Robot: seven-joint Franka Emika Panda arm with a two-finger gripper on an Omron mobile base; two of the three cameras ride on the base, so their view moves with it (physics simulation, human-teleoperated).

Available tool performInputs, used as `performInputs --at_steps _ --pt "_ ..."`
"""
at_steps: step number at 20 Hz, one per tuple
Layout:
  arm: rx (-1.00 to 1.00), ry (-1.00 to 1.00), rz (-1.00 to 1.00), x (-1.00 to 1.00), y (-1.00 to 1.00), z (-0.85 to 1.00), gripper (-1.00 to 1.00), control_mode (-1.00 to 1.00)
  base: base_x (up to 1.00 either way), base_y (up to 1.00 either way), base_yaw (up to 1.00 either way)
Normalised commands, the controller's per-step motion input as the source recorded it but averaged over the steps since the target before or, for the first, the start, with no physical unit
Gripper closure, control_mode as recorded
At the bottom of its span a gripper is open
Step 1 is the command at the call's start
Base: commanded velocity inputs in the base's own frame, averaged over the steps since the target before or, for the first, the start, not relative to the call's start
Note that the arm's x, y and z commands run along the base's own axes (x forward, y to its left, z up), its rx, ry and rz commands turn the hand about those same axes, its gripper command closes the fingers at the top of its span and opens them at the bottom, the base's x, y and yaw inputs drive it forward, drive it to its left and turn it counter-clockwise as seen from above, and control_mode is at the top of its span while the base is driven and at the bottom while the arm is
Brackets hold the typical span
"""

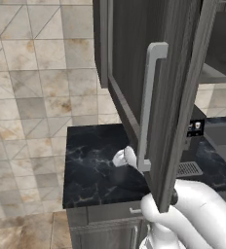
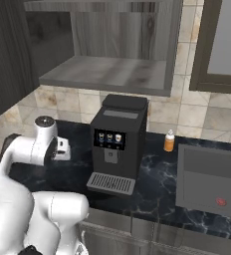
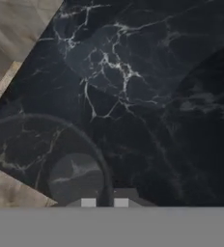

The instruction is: Move the glass cup from next to the sink to the open cabinet. Then, move the bowl with the lemon to the fridge to clear the area for faucet cleaning.

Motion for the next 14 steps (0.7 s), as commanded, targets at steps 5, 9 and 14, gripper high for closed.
performInputs --at_steps 5,9,14 --pt "0.00 -0.28 -0.18 -0.39 -0.40 1.00 1.00 -1.00 0.00 0.00 0.00" --pt "0.00 -0.22 -0.25 -0.40 -0.09 1.00 1.00 -1.00 0.00 0.00 0.00" --pt "0.00 -0.18 -0.31 -0.26 -0.01 1.00 1.00 -1.00 0.00 0.00 0.00"
